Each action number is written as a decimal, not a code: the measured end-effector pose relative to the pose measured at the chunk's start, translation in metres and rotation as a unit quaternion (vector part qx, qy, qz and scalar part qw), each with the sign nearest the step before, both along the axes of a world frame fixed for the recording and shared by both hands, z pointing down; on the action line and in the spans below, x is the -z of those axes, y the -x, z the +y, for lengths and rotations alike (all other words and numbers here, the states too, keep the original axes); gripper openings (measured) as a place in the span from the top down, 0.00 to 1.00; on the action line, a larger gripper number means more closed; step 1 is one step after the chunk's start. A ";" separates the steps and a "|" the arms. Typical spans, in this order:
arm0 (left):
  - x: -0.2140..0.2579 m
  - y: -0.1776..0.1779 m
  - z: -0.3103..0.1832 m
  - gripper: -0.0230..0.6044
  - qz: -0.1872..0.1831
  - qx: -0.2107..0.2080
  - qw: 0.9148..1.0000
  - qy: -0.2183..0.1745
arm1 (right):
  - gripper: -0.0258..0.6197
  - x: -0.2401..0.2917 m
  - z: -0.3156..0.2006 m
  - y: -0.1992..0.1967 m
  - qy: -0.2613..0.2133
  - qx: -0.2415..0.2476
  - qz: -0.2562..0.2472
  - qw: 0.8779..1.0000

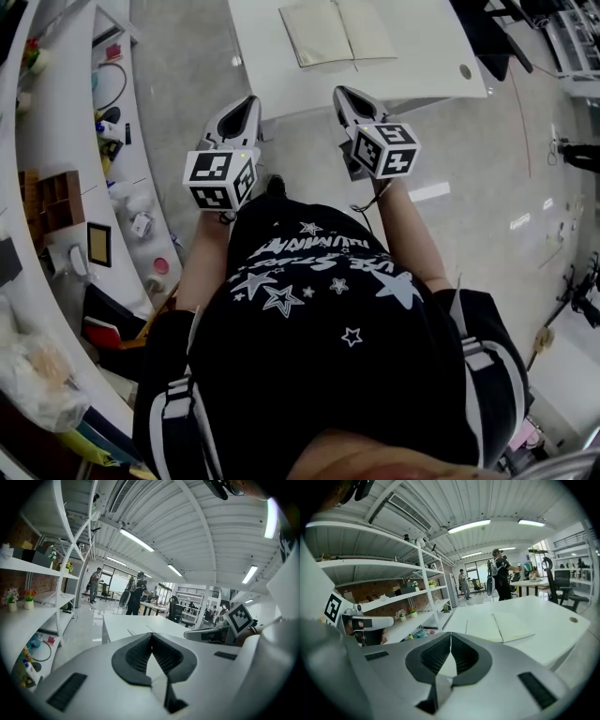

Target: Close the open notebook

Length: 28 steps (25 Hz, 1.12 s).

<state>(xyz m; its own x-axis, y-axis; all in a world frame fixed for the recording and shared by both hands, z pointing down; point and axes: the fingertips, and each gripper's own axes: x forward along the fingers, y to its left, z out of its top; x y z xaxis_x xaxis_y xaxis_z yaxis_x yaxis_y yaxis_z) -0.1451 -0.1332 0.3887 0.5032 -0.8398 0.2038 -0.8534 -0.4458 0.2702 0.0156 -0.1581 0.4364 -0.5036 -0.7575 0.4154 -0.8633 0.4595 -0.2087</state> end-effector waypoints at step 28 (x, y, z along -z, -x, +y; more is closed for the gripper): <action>-0.040 0.005 -0.091 0.94 -0.017 0.003 0.998 0.053 | 0.78 -0.102 -0.111 0.040 0.080 0.091 0.108 0.987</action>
<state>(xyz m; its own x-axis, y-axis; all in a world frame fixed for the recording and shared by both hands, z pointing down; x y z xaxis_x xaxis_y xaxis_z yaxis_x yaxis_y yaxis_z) -0.1499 -0.2241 0.4286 0.4904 -0.8153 0.3078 -0.8649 -0.4118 0.2871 -0.0244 -0.2690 0.5384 -0.5121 -0.5783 0.6351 -0.8016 0.5874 -0.1114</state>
